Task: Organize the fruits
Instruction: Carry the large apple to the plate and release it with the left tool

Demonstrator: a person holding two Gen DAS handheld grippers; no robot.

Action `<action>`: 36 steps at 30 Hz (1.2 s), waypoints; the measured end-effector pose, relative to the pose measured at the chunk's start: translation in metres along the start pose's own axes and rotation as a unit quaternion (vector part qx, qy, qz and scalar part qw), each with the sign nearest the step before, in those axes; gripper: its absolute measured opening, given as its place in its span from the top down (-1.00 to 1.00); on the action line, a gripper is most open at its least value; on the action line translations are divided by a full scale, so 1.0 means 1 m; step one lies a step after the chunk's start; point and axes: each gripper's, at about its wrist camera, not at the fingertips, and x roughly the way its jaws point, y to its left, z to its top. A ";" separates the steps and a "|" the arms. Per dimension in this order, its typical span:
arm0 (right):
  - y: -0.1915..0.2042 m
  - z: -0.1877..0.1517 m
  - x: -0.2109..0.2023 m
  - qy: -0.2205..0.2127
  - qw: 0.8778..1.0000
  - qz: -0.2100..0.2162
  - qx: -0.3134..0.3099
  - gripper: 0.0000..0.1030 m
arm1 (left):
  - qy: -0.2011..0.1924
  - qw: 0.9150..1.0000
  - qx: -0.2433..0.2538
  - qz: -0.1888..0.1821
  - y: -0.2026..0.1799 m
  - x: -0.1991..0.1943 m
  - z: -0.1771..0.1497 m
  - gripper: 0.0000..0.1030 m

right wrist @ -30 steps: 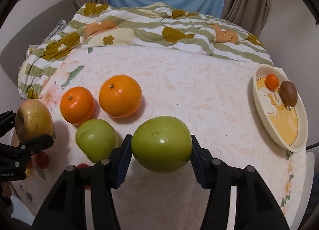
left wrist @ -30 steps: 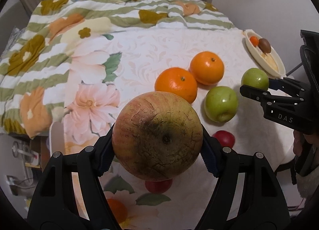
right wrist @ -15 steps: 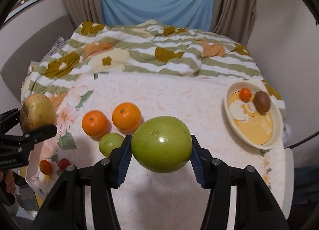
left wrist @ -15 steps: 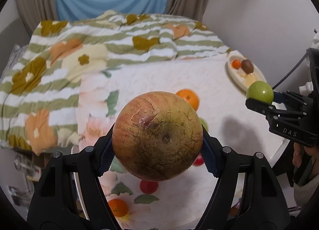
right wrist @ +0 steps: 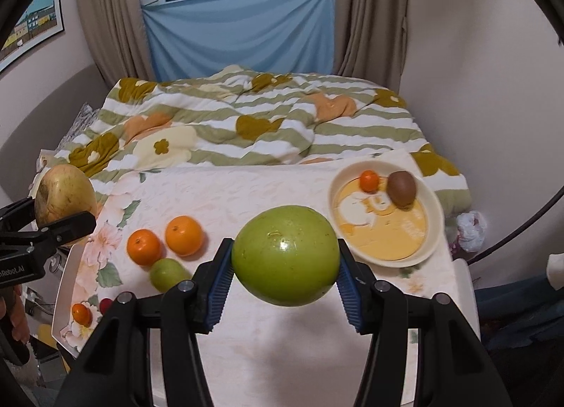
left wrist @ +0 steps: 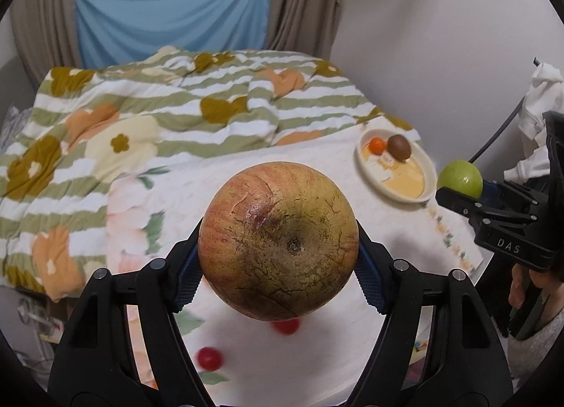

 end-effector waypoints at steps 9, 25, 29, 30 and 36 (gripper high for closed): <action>-0.079 0.014 0.001 0.000 1.000 0.009 -0.016 0.02 | -0.004 1.000 -0.010 -0.005 -0.081 0.036 0.037 -0.57; -0.192 0.033 0.058 0.028 0.997 0.039 -0.061 0.02 | 0.026 0.999 -0.041 -0.001 -0.183 0.163 0.068 -0.57; -0.204 0.034 0.078 0.040 0.996 0.049 -0.059 0.02 | 0.043 0.999 -0.027 0.005 -0.192 0.195 0.068 -0.58; -0.206 0.034 0.082 0.043 0.996 0.050 -0.058 0.02 | 0.049 0.999 -0.021 0.007 -0.194 0.204 0.067 -0.58; -0.216 0.032 0.101 0.053 0.996 0.049 -0.049 0.02 | 0.074 0.997 0.017 0.011 -0.202 0.245 0.067 -0.58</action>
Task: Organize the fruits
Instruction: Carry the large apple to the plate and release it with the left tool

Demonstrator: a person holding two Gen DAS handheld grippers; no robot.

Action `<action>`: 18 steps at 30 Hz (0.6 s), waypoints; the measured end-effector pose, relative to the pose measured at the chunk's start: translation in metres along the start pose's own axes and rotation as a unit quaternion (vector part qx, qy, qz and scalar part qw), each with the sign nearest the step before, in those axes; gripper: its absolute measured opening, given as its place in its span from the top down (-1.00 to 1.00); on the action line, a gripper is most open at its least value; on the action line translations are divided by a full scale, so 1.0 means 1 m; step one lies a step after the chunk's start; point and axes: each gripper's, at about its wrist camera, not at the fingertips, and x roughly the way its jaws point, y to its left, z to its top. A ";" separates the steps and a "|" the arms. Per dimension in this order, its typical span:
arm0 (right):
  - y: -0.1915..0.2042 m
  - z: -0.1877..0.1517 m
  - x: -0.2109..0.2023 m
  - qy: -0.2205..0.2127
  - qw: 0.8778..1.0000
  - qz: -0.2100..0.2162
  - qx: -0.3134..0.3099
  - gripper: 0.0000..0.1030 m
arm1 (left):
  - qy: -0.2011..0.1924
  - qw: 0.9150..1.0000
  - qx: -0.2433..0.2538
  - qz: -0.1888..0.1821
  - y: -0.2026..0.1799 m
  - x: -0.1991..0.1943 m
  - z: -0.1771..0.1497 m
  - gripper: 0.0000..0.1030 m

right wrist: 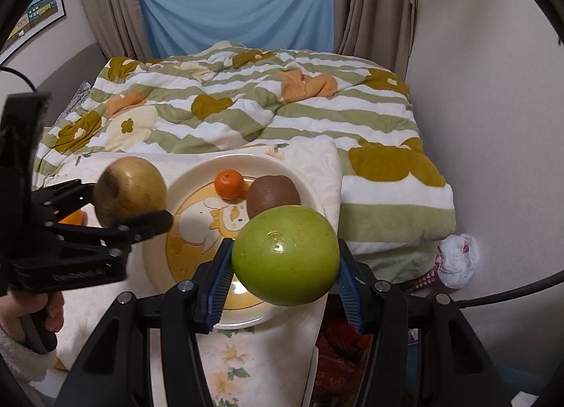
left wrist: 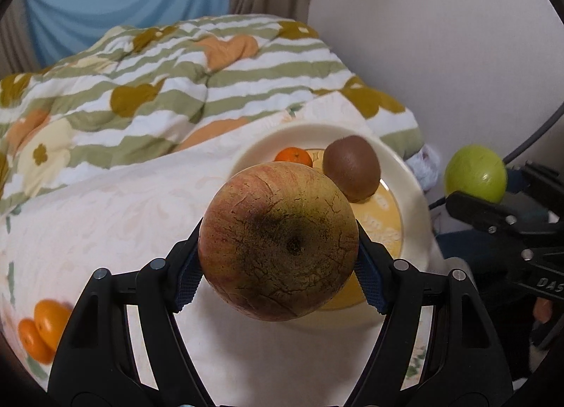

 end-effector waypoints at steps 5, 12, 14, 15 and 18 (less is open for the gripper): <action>-0.009 0.002 0.009 0.006 1.000 -0.005 0.020 0.02 | 0.016 0.999 0.047 0.023 -0.013 0.024 0.004 -0.58; -0.021 0.003 0.013 0.007 0.999 -0.014 0.048 0.02 | 0.041 0.997 0.068 0.024 -0.019 0.048 0.009 -0.58; -0.023 0.003 0.013 0.007 0.998 -0.017 0.052 0.02 | 0.043 0.997 0.068 0.021 -0.020 0.050 0.010 -0.58; -0.025 0.003 0.013 0.007 0.998 -0.018 0.054 0.02 | 0.043 0.997 0.067 0.020 -0.020 0.051 0.010 -0.59; -0.026 0.004 0.012 0.007 0.998 -0.023 0.060 0.02 | 0.024 0.996 0.079 0.024 -0.024 0.044 0.013 -0.97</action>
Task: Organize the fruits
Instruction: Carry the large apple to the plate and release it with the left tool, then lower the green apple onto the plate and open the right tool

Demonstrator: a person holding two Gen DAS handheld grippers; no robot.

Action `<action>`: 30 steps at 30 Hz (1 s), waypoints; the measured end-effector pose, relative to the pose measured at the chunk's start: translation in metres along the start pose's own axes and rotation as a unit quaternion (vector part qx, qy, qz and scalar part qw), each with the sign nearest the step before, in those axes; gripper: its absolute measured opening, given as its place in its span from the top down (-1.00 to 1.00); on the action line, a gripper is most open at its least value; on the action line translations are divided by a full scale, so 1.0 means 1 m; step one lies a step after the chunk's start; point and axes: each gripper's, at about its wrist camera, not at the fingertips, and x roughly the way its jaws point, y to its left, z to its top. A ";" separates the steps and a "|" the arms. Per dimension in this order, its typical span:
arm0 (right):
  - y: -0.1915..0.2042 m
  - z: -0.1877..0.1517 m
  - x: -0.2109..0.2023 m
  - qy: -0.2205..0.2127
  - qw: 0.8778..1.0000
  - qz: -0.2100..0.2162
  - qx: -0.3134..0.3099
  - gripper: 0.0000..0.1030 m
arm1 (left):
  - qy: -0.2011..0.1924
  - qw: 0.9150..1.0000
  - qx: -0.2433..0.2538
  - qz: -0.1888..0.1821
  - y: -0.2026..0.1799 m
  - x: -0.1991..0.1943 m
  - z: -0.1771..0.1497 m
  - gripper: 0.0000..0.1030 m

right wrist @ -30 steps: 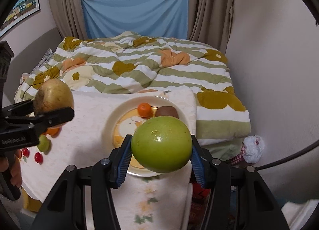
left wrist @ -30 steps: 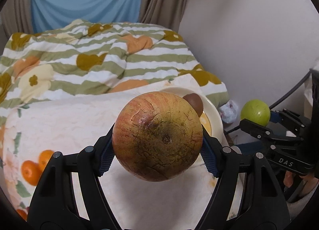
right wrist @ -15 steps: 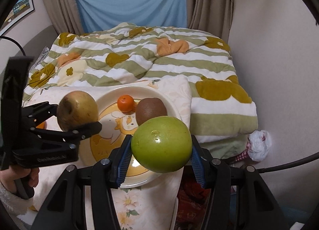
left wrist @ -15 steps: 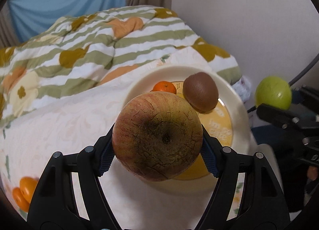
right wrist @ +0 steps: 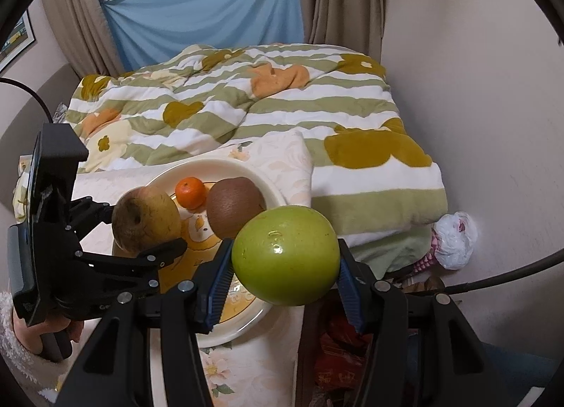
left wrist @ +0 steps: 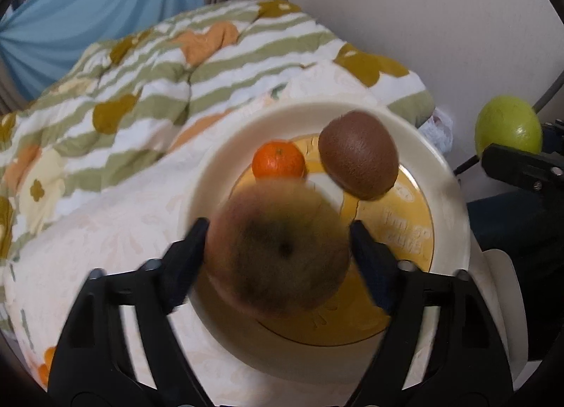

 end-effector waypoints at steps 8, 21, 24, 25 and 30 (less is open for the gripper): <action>-0.005 0.000 -0.006 0.000 1.000 0.002 0.005 0.02 | -0.014 1.000 -0.016 0.008 0.011 -0.027 0.000 -1.00; 0.015 -0.004 0.006 0.005 0.999 0.032 -0.040 0.02 | -0.002 0.996 -0.083 0.037 0.051 -0.067 -0.032 -1.00; 0.023 -0.006 0.014 0.008 0.997 0.045 -0.058 0.02 | 0.001 0.995 -0.093 0.047 0.055 -0.074 -0.040 -1.00; 0.025 -0.007 0.016 0.009 0.997 0.048 -0.063 0.02 | 0.002 0.994 -0.096 0.052 0.057 -0.076 -0.043 -1.00; 0.038 -0.015 0.033 0.017 0.994 0.067 -0.089 0.02 | 0.005 0.992 -0.114 0.062 0.062 -0.084 -0.054 -1.00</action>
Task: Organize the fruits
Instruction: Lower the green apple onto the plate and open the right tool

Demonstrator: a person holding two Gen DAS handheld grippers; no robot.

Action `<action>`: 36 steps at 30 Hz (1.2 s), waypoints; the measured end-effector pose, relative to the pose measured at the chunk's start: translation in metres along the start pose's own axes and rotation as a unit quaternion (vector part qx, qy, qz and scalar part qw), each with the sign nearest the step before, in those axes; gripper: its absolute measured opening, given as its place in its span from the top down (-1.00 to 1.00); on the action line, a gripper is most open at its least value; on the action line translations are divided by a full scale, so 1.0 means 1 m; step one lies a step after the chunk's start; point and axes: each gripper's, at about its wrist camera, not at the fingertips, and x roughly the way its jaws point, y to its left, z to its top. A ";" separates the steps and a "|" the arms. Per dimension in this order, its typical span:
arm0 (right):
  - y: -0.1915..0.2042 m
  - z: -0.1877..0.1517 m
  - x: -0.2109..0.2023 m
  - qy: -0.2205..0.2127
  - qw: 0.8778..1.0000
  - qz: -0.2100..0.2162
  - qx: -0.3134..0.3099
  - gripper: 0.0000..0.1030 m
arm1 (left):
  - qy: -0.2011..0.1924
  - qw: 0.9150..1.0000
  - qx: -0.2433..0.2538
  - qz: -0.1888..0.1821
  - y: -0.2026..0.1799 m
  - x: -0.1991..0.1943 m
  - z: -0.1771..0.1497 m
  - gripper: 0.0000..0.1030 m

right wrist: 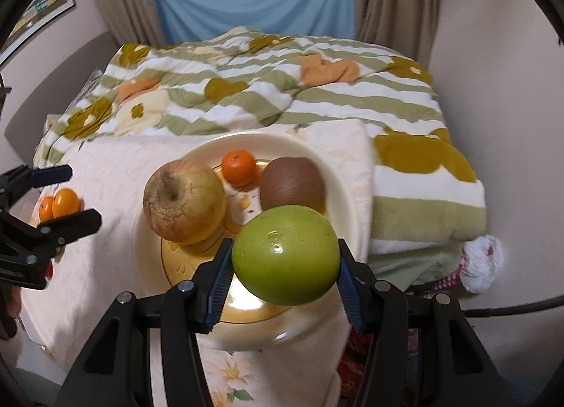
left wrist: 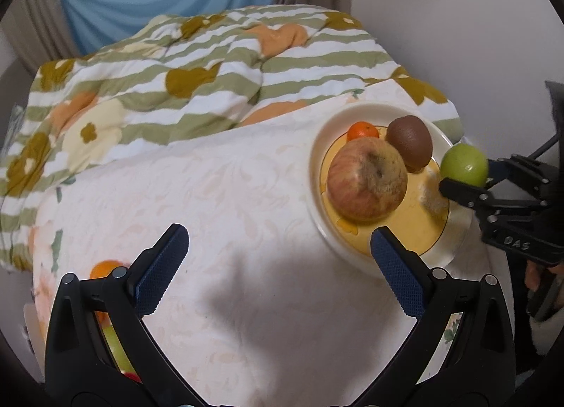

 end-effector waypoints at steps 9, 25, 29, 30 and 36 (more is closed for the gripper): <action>0.009 -0.008 0.019 0.003 0.999 0.010 -0.036 0.02 | 0.007 1.000 -0.029 0.008 0.010 0.000 -0.016 -1.00; 0.008 -0.006 -0.005 -0.056 0.997 0.004 -0.044 -0.99 | -0.004 0.999 -0.052 0.008 0.007 -0.017 -0.029 -1.00; 0.003 -0.011 -0.013 -0.057 0.998 0.002 -0.036 -0.99 | -0.010 0.999 -0.048 0.011 0.002 -0.026 -0.030 -1.00; 0.001 -0.012 -0.016 -0.058 0.998 0.001 -0.034 -0.99 | -0.011 0.999 -0.048 0.010 0.001 -0.028 -0.030 -1.00; -0.007 -0.017 -0.038 -0.052 0.999 0.014 -0.006 -0.99 | -0.018 0.998 -0.052 0.008 -0.003 -0.050 -0.032 -1.00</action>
